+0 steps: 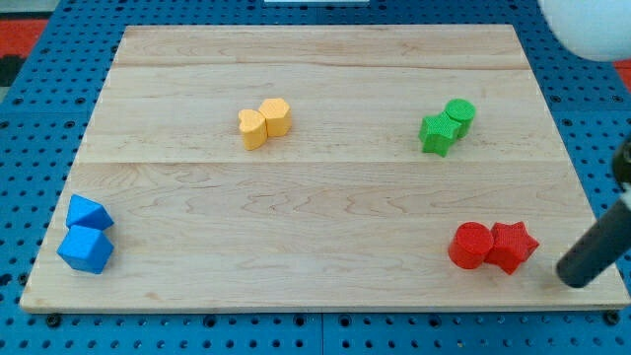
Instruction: Push the red blocks towards the left side of the board
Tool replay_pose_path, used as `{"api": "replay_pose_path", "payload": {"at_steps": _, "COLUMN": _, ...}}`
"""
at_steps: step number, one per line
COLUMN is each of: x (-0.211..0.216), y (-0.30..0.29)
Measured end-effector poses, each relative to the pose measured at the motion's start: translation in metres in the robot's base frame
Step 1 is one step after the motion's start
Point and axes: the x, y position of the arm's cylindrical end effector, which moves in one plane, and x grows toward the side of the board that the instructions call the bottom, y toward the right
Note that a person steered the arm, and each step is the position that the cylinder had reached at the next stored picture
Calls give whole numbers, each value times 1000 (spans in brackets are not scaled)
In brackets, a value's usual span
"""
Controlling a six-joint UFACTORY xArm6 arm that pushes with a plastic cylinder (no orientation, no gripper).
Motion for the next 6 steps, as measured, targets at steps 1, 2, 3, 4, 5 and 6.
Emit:
{"api": "replay_pose_path", "payload": {"at_steps": 1, "x": -9, "y": -35}}
{"api": "replay_pose_path", "payload": {"at_steps": 2, "x": -19, "y": -38}}
{"api": "replay_pose_path", "payload": {"at_steps": 3, "x": -40, "y": -23}}
{"api": "replay_pose_path", "payload": {"at_steps": 4, "x": -54, "y": -22}}
{"api": "replay_pose_path", "payload": {"at_steps": 5, "x": -58, "y": 1}}
{"api": "replay_pose_path", "payload": {"at_steps": 6, "x": -53, "y": -30}}
